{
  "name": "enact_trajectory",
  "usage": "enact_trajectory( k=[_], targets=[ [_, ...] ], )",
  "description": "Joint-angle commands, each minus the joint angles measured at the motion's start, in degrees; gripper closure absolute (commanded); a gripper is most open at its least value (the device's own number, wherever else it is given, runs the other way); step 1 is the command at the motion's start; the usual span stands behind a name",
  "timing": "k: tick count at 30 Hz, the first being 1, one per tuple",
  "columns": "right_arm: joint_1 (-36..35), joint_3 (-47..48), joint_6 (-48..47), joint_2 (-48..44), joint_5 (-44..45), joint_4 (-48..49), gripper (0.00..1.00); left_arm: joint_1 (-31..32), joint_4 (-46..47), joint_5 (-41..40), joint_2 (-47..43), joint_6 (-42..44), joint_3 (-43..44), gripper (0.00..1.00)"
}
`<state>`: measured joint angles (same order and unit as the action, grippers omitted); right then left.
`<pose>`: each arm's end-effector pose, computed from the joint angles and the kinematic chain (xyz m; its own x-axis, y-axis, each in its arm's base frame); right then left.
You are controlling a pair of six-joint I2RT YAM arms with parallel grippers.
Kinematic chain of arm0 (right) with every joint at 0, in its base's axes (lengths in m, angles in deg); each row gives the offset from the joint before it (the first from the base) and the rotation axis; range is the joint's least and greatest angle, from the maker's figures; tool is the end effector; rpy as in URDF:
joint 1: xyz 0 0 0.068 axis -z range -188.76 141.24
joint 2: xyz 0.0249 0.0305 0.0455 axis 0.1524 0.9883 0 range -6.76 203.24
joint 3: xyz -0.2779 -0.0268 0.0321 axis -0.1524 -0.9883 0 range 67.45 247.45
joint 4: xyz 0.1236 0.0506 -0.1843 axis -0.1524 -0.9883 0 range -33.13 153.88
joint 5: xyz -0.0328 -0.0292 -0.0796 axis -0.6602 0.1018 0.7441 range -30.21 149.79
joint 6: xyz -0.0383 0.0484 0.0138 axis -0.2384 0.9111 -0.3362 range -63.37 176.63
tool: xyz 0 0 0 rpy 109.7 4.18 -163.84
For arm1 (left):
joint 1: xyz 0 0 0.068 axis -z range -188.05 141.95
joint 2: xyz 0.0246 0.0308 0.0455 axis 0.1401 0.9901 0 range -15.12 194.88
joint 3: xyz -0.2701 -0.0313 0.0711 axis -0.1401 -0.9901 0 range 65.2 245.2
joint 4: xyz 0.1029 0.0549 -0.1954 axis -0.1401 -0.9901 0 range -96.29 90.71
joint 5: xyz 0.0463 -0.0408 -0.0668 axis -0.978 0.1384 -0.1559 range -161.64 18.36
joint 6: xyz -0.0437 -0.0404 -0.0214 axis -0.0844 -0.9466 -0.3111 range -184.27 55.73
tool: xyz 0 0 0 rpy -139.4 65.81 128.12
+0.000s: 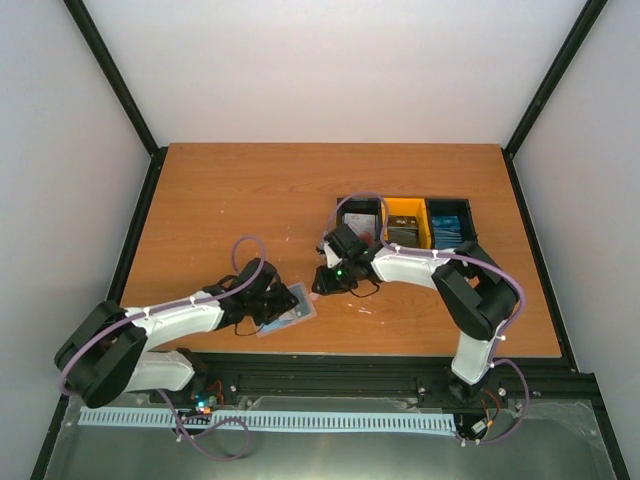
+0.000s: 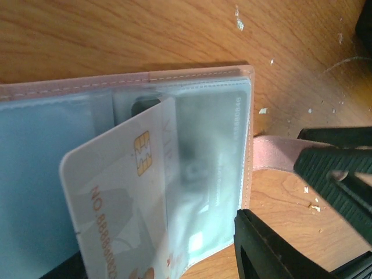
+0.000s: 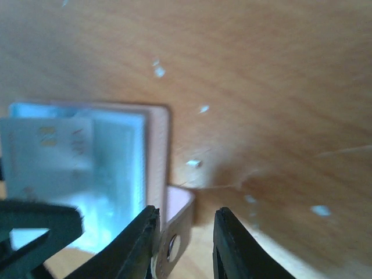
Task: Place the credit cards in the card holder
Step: Insert the credit card into the card holder.
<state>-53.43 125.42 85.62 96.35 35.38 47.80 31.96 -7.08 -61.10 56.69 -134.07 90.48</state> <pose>0.2194 0.2452 0.1698 -0.9240 -0.2928 -0.2457 -0.3817 0.7428 0.5501 0.1421 -0.1310 0.1635 -0.8847 -0.4620 -0.0618 -0.3375 0.7264 -0.5987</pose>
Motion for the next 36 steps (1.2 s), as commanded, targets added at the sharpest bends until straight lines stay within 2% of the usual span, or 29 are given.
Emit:
enact_trajectory(
  k=[1,4,9,16,30,36],
  targets=[
    [-0.4,2.3,0.3,-0.7,11.6,-4.4,0.72,-0.9,-2.4,0.7,1.1,4.3,2.4,0.55],
    [-0.4,2.5,-1.1,-0.1,10.7,-5.2,0.71,-1.2,-1.9,1.0,2.2,5.9,3.5,0.55],
    [-0.5,2.4,-2.5,1.1,6.2,-5.2,0.75,-1.7,-1.9,1.5,4.2,7.7,5.3,0.53],
    [-0.2,0.4,-0.2,0.2,6.9,-4.0,0.97,-1.9,-2.6,1.8,4.9,7.8,6.3,0.48],
    [2.8,-6.2,4.4,-3.8,9.3,-0.1,0.97,-3.2,1.2,4.5,3.7,7.8,3.8,0.39],
    [2.8,-6.0,4.3,-3.7,9.0,-0.2,0.97,-3.3,-4.0,2.1,4.5,8.1,5.6,0.39]
  ],
)
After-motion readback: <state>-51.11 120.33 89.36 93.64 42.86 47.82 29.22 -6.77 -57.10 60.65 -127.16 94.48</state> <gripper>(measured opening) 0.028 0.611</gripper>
